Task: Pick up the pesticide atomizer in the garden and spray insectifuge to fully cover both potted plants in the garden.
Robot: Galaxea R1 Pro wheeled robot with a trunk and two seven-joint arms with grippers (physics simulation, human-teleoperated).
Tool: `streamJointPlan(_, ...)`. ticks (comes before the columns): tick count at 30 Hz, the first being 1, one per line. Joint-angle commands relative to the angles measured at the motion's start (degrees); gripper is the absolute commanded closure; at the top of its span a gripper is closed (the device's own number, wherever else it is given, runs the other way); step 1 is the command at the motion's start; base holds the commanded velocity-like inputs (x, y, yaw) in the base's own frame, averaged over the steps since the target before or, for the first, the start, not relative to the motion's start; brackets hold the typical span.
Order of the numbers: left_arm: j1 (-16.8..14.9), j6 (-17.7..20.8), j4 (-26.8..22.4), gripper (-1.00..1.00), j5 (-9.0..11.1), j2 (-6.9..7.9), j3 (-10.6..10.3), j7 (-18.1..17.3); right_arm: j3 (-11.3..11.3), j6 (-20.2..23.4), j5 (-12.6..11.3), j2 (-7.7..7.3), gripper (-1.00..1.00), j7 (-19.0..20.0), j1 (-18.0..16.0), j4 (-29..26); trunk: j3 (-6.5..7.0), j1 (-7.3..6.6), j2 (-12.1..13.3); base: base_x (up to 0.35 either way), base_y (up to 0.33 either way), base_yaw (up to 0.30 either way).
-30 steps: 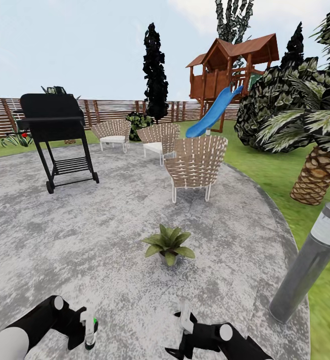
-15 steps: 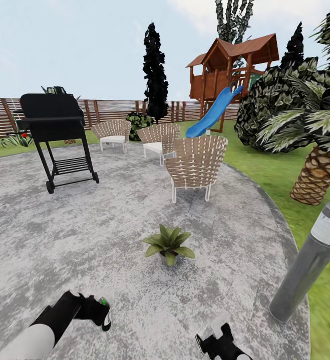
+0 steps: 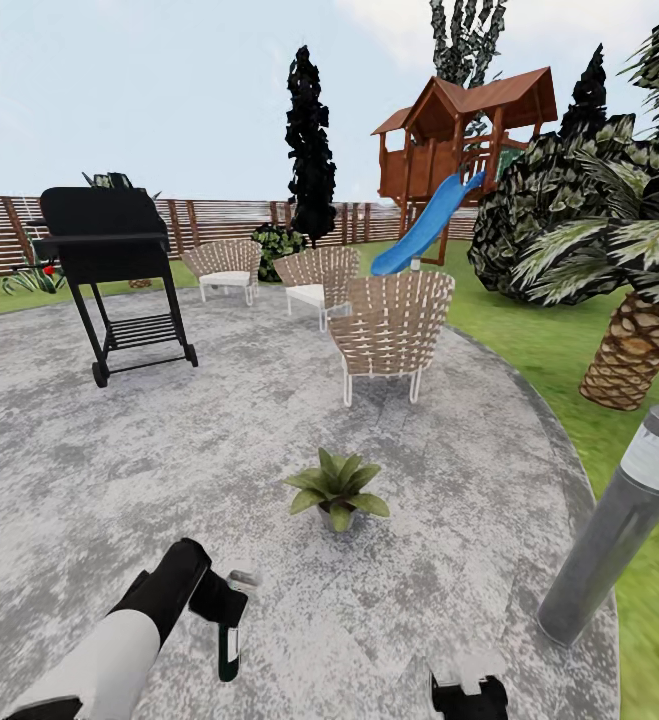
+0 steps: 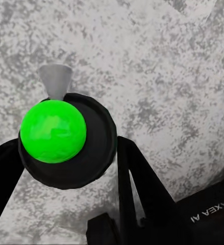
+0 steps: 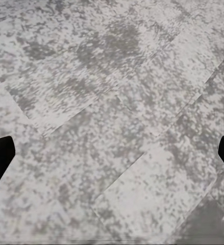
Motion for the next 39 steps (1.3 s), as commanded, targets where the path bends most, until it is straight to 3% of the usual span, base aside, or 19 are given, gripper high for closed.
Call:
streamJointPlan(1, 0.0, 2.2, 0.0, 1.00, -0.5, -0.05, 0.3, -0.6, 0.5, -0.2, -0.7, -0.01, -1.00, -0.1, 0.0, 0.2, -0.05, -0.01, 0.0, 0.000, 0.000, 0.000)
streamJointPlan(3, -0.1, 7.3, -0.4, 1.00, -0.6, -0.01, 0.0, -1.3, 0.6, -0.2, -0.8, -0.05, -1.00, 0.0, 0.0, 0.4, -0.05, -0.01, 0.0, 0.000, 0.000, 0.000)
streamJointPlan(6, -0.2, 9.3, -0.6, 1.00, -0.8, -0.15, -0.4, -2.0, 0.6, -0.2, -1.0, -0.10, -1.00, -0.1, 0.3, 0.5, -0.05, -0.01, 0.0, 0.000, 0.000, 0.000)
streamJointPlan(15, -1.7, 9.6, -0.6, 1.00, -0.8, -0.24, -0.5, -2.2, 0.6, -0.2, -1.1, -0.05, -1.00, -0.3, 0.4, 0.5, -0.05, -0.01, 0.0, 0.208, -0.098, -0.003)
streamJointPlan(27, -1.2, 9.4, 0.0, 1.00, -1.1, 0.36, -1.7, -2.3, 0.6, -0.2, -1.1, -0.02, -1.00, -0.3, 0.6, 0.5, -0.05, -0.01, 0.0, 0.185, -0.046, -0.174)
streamJointPlan(30, -1.7, 9.6, 0.0, 1.00, -0.9, 0.50, -4.3, -2.8, 0.6, -0.2, -1.1, -0.02, -1.00, -0.3, 0.8, 0.5, -0.05, -0.01, 0.0, 0.004, 0.000, -0.010)
streamJointPlan(34, -4.9, 9.7, 0.1, 1.00, -1.1, 0.70, -7.2, -9.4, 0.6, -0.2, -1.1, -0.02, -1.00, -0.3, 0.9, 0.5, -0.05, -0.01, 0.0, 0.000, 0.000, -0.001)
streamJointPlan(37, -8.3, 10.7, 0.4, 1.00, -1.2, 0.87, -11.1, -14.0, 0.6, -0.2, -1.1, -0.02, -1.00, -0.3, 1.0, 0.5, -0.05, -0.01, 0.0, 0.000, 0.000, 0.000)
streamJointPlan(39, -8.5, 10.9, 0.4, 1.00, -1.2, 0.85, -14.1, -15.1, 0.6, -0.2, -1.1, -0.02, -1.00, -0.3, 1.0, 0.5, -0.05, -0.01, 0.0, 0.000, 0.000, 0.000)
